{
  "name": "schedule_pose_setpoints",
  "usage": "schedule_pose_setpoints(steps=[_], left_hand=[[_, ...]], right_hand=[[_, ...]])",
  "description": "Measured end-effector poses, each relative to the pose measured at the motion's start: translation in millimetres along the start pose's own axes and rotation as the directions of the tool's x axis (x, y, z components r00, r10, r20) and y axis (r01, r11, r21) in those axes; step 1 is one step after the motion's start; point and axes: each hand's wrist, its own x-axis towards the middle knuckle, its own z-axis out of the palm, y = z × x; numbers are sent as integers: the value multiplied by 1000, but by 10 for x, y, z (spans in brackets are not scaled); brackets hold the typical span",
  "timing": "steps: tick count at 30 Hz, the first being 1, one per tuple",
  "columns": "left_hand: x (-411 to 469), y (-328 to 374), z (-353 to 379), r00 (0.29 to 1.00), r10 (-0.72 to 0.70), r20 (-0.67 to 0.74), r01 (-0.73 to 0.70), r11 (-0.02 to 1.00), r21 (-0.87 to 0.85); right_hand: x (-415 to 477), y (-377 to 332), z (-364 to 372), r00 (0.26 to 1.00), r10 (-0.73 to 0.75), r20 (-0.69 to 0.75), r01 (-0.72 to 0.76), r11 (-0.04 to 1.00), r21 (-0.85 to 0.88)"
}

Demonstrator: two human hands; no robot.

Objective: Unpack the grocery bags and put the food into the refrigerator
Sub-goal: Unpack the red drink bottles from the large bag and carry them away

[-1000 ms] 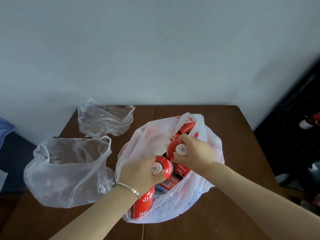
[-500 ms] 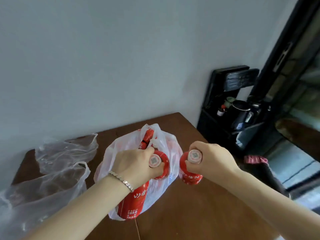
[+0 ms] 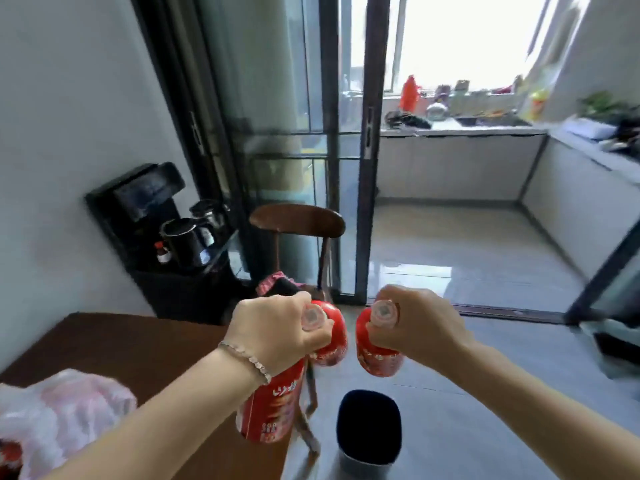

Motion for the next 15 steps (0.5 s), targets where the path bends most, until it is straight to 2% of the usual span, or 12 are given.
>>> schedule_pose_setpoints(steps=[3,7,13,15], left_hand=[[461,812,28,983,181,-17,-181,984,-5],[1031,2108,41,924,381,-21,-382,924,-27],[1862,4176,-19,845,524,-111,-535,824,-185],[2124,4798,-102,815,561,-143,-579,780,-238]], right_hand=[[-240,721,-404,985,125,-118,-125,992,6],[-641,1814,-1006,923,296,-244,-295,955,43],[-1192,3381,-2062,818,400,-413,-446,895,-19],[-1332,3830,-2412,771,452,-447,-502,865,8]])
